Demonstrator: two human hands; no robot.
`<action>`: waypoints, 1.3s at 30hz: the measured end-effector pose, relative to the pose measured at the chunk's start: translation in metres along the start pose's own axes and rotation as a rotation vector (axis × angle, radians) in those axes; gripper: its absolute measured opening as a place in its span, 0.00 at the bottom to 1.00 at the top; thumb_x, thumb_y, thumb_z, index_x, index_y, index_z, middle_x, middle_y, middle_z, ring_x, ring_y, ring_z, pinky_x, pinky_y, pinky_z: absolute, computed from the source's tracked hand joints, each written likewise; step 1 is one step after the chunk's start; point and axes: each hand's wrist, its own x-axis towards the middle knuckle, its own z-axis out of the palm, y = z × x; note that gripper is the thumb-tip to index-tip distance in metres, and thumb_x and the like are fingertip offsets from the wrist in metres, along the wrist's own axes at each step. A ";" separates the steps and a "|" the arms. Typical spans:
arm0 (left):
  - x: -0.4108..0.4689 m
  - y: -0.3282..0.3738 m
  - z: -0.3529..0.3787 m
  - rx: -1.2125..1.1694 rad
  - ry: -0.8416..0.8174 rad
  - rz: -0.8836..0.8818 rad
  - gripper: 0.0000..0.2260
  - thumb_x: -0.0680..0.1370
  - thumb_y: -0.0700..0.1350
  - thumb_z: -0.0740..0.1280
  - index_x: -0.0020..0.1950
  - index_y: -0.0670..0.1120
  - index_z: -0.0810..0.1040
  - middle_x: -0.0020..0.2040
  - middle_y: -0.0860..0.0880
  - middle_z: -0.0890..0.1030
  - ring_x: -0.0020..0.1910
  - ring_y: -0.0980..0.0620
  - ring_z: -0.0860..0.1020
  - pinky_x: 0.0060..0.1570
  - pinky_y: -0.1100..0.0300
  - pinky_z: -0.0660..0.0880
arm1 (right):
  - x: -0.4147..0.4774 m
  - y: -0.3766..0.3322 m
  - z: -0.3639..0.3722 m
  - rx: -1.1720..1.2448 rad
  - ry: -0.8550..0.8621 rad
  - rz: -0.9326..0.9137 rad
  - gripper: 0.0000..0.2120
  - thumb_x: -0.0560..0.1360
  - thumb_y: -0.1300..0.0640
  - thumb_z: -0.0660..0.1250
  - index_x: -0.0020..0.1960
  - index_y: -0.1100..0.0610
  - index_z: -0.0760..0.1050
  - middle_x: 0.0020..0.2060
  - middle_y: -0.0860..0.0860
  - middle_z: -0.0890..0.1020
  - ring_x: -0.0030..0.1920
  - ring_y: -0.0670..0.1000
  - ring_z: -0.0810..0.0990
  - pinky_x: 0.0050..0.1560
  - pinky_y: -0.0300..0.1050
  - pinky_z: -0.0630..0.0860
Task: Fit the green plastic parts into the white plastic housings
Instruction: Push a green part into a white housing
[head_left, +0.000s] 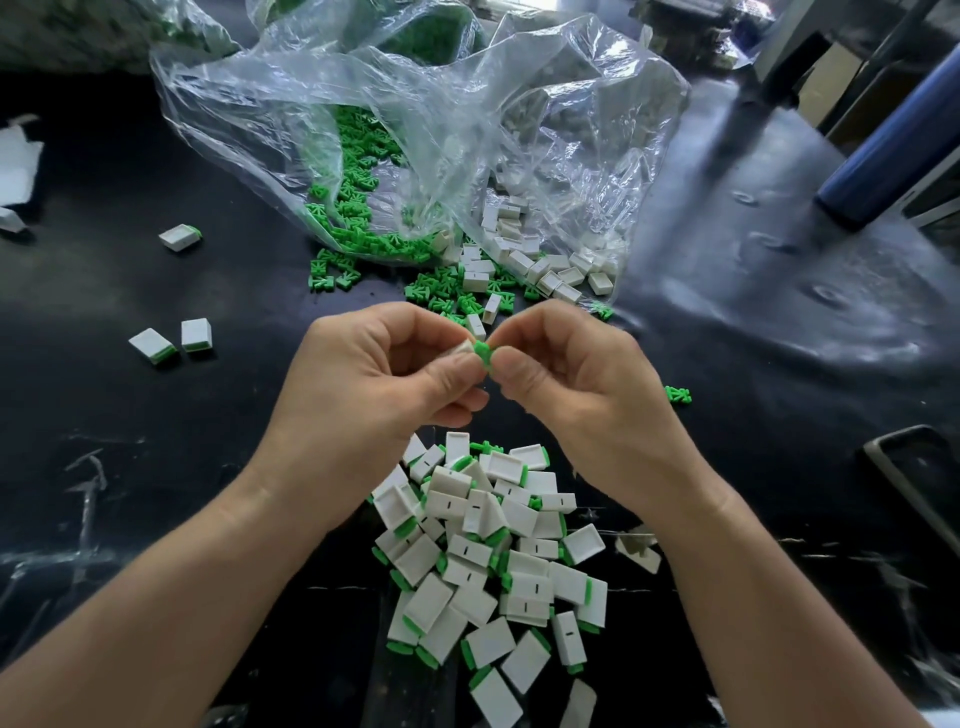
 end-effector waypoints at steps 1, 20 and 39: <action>0.000 0.000 0.000 0.003 -0.001 0.002 0.07 0.63 0.42 0.69 0.40 0.42 0.78 0.31 0.45 0.82 0.30 0.52 0.81 0.29 0.64 0.78 | 0.000 0.001 0.002 0.002 0.017 -0.005 0.09 0.74 0.63 0.66 0.41 0.49 0.74 0.34 0.44 0.78 0.36 0.43 0.76 0.40 0.39 0.75; -0.002 -0.003 -0.001 0.145 -0.015 -0.001 0.04 0.68 0.38 0.71 0.40 0.47 0.81 0.34 0.44 0.83 0.28 0.55 0.81 0.29 0.66 0.77 | -0.002 0.004 0.005 -0.180 0.088 -0.120 0.04 0.72 0.65 0.63 0.44 0.59 0.76 0.33 0.44 0.75 0.36 0.44 0.73 0.37 0.37 0.72; 0.000 -0.006 -0.004 0.139 -0.043 0.004 0.07 0.70 0.33 0.70 0.38 0.44 0.82 0.31 0.43 0.82 0.27 0.53 0.80 0.28 0.65 0.76 | 0.000 0.010 0.004 -0.041 0.128 -0.059 0.07 0.70 0.68 0.69 0.44 0.58 0.80 0.34 0.43 0.80 0.35 0.43 0.79 0.39 0.40 0.78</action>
